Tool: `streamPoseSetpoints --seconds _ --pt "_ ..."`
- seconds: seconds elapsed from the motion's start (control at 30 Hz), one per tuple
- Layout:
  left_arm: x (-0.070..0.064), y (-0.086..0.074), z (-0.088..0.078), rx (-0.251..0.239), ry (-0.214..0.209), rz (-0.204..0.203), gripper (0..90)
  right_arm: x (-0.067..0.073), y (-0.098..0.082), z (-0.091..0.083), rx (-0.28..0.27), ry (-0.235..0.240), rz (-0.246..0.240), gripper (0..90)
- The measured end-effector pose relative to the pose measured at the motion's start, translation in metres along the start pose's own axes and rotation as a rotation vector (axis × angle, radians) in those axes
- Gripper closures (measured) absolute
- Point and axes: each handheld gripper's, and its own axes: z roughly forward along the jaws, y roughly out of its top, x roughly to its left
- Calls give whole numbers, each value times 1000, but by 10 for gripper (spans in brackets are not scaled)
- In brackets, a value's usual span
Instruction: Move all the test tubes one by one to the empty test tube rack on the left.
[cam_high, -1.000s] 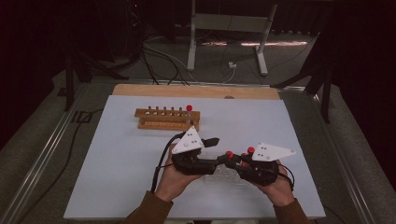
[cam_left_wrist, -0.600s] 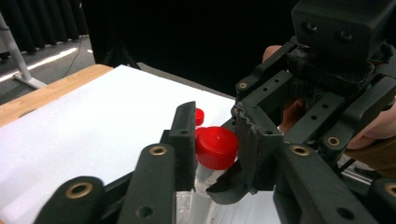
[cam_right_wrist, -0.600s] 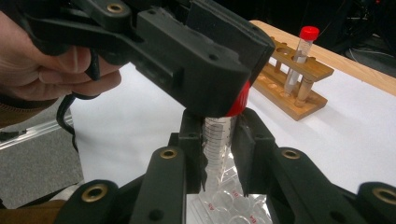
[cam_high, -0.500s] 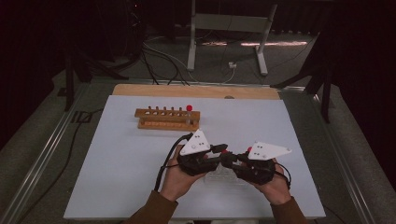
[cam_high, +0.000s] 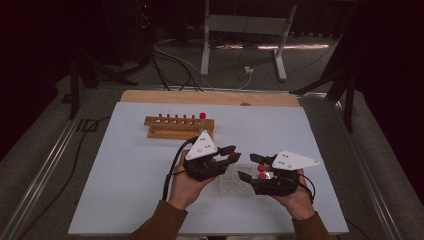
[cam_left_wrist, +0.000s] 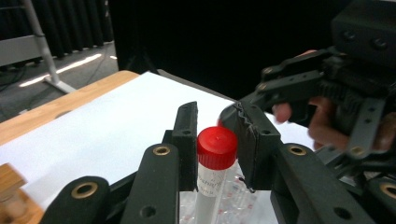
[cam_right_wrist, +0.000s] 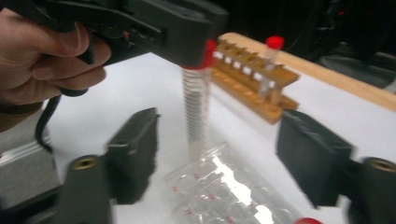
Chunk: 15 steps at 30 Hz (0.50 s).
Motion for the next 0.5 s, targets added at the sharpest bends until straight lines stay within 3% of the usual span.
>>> streamPoseSetpoints --seconds 0.07,0.23,0.5 --pt "5 0 -3 -5 16 -7 719 -2 0 -3 -14 -36 2 173" --pt "17 1 -9 -15 61 -24 719 -10 -4 -10 -36 -96 27 65" --pt "38 2 -18 -30 129 -40 719 -22 -16 -24 -48 -154 56 0"
